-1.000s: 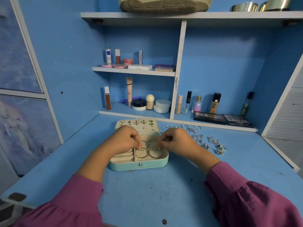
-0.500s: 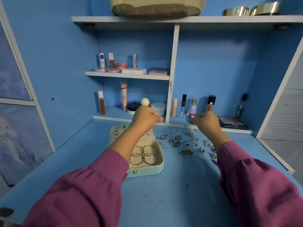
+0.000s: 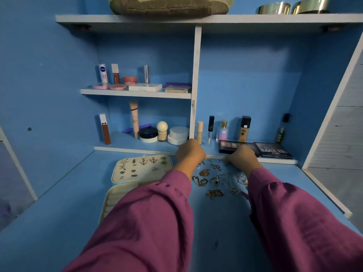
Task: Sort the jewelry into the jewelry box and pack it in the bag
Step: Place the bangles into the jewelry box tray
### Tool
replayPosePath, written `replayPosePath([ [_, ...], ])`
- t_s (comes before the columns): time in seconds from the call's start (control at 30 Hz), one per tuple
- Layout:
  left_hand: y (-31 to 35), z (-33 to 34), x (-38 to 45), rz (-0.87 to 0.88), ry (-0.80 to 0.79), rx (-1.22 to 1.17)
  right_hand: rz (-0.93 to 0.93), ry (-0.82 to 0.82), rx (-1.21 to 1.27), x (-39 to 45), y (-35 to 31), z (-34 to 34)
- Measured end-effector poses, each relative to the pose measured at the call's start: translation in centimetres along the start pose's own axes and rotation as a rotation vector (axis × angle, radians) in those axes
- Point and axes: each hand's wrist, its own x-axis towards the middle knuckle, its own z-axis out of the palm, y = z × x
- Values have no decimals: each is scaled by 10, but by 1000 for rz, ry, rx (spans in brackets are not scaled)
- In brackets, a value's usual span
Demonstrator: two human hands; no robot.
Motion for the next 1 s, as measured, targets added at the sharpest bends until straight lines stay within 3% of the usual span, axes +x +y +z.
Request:
replayPosePath([
  [0.43, 6, 14, -1, 70, 62, 299, 27, -18, 14, 5, -3, 2],
  [0.83, 7, 10, -12, 124, -3, 271, -2, 5, 1, 2, 0, 5],
  [1.0, 4, 3, -11, 66, -47, 229, 18, -16, 30, 2, 1, 4],
])
